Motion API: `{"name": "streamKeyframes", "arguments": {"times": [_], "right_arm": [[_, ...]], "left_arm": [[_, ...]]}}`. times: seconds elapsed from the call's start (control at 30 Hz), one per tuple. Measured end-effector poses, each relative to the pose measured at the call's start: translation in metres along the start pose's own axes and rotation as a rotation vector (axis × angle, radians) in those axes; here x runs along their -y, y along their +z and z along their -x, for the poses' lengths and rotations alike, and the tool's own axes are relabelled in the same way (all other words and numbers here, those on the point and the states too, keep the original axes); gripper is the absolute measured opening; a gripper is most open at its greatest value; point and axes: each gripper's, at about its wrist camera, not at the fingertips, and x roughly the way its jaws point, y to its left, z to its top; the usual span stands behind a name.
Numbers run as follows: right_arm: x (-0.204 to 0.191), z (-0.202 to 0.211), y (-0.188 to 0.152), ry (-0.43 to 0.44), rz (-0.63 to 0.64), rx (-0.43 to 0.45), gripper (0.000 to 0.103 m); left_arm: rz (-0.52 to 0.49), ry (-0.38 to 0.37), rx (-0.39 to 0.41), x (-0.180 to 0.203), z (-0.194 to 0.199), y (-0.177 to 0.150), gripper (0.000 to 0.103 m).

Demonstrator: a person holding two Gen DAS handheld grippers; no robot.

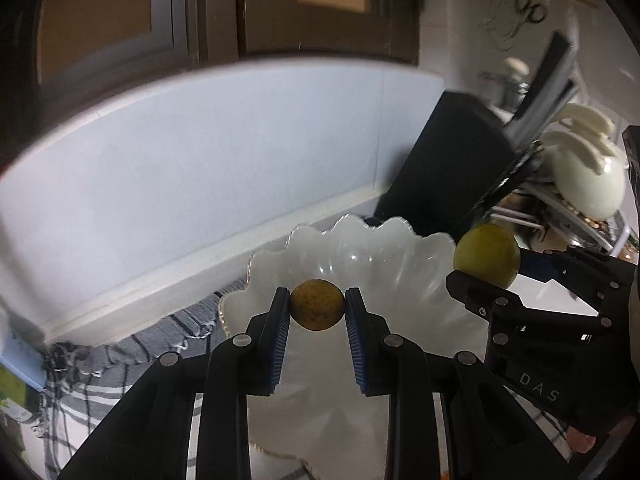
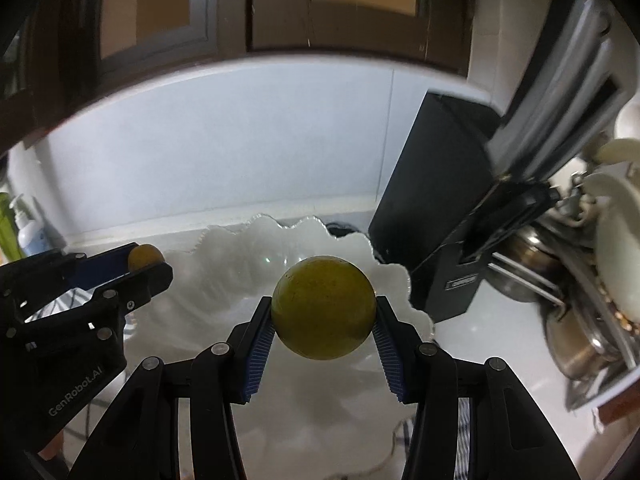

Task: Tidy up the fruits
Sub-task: 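Lift both held fruits and carry them over the white scalloped bowl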

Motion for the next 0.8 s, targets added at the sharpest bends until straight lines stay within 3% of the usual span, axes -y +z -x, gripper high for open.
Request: {"name": "streamKeyframes", "arguments": {"times": [0.33,0.8], "right_arm": [[0.008,-0.065,0.003,0.025,-0.006,-0.132,0.05],[0.015,-0.1,-0.01,0.031,0.018,-0.279,0.05]], "left_arm": [[0.019,-0.001,-0.15,-0.005,-0.063,0.001,0.028],[-0.02,0.006,-0.307,0.001,-0.105,-0.004,0.028]]}}
